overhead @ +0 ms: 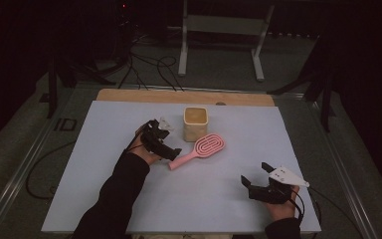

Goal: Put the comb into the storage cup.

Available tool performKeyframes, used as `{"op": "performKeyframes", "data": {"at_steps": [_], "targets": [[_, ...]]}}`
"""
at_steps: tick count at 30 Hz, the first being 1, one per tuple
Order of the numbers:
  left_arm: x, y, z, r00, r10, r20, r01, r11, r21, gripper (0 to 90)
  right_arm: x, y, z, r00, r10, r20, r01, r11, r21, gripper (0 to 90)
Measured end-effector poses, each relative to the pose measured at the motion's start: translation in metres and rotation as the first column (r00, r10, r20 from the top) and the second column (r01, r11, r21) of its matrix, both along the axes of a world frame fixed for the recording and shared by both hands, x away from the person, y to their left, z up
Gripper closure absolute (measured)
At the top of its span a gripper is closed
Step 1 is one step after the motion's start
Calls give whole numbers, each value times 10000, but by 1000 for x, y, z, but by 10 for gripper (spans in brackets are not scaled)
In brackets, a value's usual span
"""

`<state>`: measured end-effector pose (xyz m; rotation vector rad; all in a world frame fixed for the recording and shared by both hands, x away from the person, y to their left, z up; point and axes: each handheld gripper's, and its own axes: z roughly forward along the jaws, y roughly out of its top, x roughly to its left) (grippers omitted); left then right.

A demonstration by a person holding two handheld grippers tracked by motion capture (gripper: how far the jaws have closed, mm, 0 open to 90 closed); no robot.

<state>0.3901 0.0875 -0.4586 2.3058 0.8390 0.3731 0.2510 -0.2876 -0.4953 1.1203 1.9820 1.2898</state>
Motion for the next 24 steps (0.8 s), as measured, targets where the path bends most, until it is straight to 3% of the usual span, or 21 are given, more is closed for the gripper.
{"op": "performKeyframes", "data": {"at_steps": [15,24], "targets": [[8,-18,-13,9984,-228,-515,257,9981,563,15,1,1,-1,10000,37,-63,-37,10000,-31,86],[12,-30,-20,9931,-308,-1133,398,9962,776,38,2,1,-1,9999,69,-108,-70,10000,-45,86]]}}
